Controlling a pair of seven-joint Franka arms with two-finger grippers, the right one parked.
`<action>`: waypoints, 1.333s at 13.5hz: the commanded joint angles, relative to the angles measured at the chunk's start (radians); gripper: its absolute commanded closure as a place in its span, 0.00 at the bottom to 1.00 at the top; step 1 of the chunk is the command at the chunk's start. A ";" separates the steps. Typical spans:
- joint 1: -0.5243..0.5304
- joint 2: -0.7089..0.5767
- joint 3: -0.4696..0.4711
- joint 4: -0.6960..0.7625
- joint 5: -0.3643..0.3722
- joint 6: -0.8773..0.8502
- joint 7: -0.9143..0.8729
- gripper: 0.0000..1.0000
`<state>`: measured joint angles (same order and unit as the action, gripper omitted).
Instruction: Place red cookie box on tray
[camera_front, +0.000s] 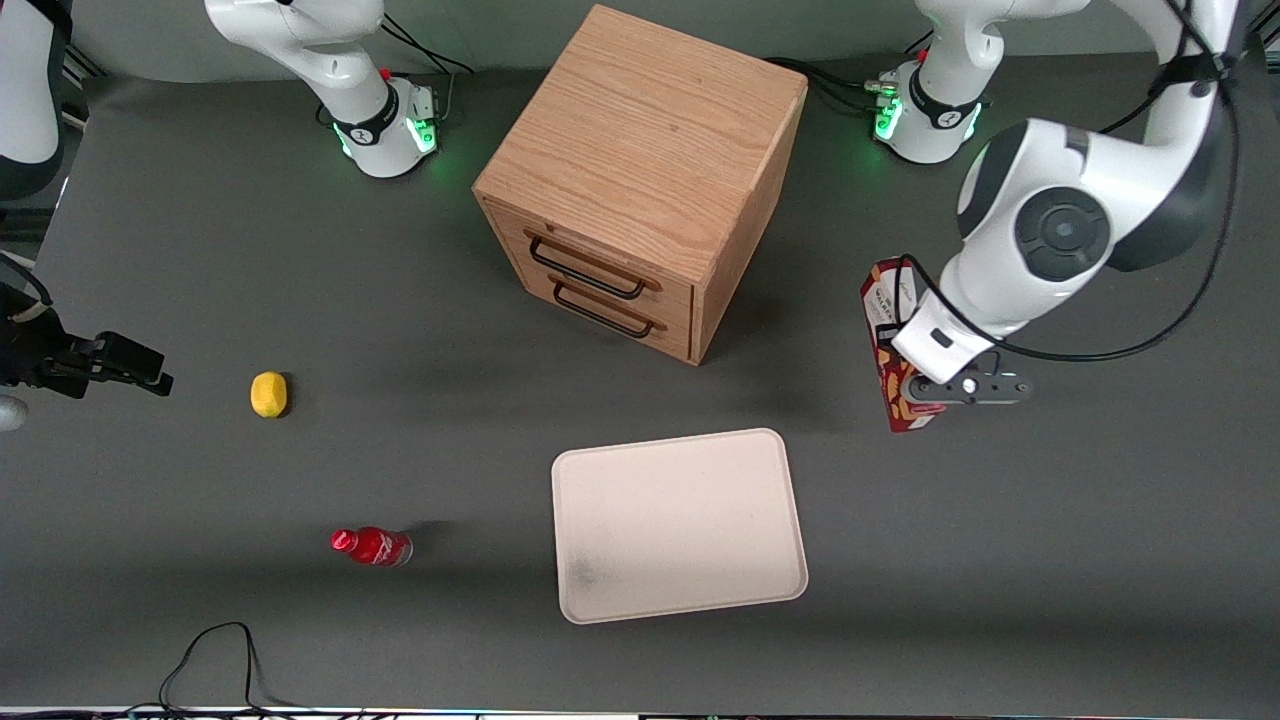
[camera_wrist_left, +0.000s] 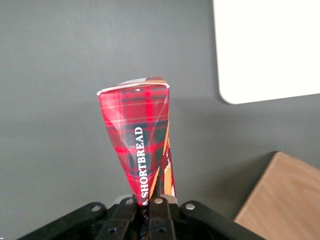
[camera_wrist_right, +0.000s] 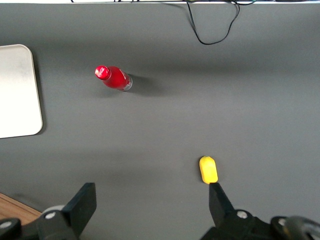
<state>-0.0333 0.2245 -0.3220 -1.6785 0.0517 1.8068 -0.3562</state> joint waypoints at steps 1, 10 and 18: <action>-0.051 0.237 -0.005 0.436 0.007 -0.206 -0.021 1.00; -0.218 0.613 0.064 0.763 0.023 0.076 -0.101 1.00; -0.335 0.780 0.231 0.760 0.030 0.238 -0.135 1.00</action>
<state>-0.3353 0.9844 -0.1189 -0.9719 0.0655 2.0599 -0.4562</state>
